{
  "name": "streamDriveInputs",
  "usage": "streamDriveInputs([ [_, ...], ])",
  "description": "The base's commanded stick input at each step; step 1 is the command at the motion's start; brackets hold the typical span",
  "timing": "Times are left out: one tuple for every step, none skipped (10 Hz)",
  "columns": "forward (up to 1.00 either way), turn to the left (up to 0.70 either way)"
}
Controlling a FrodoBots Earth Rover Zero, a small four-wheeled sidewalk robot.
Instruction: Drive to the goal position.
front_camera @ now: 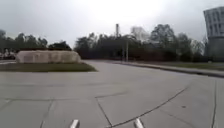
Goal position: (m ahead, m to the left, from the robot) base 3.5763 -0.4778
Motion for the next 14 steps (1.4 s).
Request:
streamDriveInputs([
  [1.00,0.00],
  [1.00,0.00],
  [1.00,0.00],
  [1.00,0.00],
  [1.00,0.00],
  [1.00,0.00],
  [1.00,0.00],
  [1.00,0.00],
  [1.00,0.00],
  [0.83,0.00],
  [0.20,0.00],
  [0.00,0.00],
  [0.00,0.00],
  [0.00,0.00],
])
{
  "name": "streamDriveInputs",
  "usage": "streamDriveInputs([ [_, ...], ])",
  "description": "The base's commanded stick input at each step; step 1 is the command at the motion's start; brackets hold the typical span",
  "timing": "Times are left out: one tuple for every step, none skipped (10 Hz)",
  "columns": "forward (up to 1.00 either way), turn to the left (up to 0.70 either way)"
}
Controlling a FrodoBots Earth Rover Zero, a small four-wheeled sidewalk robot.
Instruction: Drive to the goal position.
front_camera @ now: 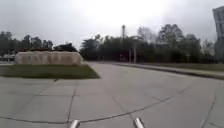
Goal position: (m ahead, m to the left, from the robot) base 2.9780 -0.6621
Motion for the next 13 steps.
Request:
streamDriveInputs([
  [0.00,0.00],
  [0.00,0.00],
  [0.00,0.00],
  [0.00,0.00],
  [0.00,0.00],
  [0.00,0.00],
  [0.26,0.00],
  [0.72,0.00],
  [1.00,0.00],
  [1.00,0.00],
  [1.00,0.00],
  [1.00,0.00],
  [1.00,0.00],
])
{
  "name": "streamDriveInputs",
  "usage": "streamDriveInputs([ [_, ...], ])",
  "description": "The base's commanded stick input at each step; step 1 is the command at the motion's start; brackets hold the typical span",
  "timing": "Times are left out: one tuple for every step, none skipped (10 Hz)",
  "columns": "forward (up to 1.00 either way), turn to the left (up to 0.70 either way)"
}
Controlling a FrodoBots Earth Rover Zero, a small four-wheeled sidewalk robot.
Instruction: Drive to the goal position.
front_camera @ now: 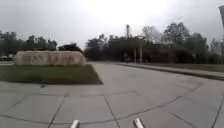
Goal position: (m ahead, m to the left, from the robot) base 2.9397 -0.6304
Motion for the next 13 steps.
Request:
streamDriveInputs([
  [1.00,0.00],
  [1.00,0.00],
  [1.00,0.00],
  [1.00,0.00],
  [1.00,0.00],
  [1.00,0.00],
  [1.00,0.00],
  [1.00,0.00],
  [1.00,0.00],
  [1.00,0.00],
  [0.76,0.00],
  [0.26,0.00],
  [0.00,0.00],
])
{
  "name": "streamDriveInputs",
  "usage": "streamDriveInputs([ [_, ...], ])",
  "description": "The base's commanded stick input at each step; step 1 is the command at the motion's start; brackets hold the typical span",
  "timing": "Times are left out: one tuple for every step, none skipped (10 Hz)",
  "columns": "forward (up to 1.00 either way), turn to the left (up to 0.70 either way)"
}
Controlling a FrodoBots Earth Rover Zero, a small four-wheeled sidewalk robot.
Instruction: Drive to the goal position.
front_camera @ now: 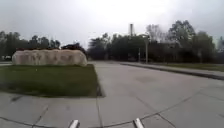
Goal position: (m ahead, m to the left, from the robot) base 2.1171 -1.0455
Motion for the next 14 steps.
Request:
streamDriveInputs([
  [0.00,0.00],
  [0.00,0.00],
  [0.00,0.00],
  [0.00,0.00],
  [0.00,0.00],
  [0.00,0.00],
  [0.00,0.00],
  [0.00,0.00],
  [0.00,-0.06],
  [0.00,-0.21],
  [0.00,-0.37],
  [0.19,-0.42],
  [0.53,-0.41],
  [0.86,-0.40],
])
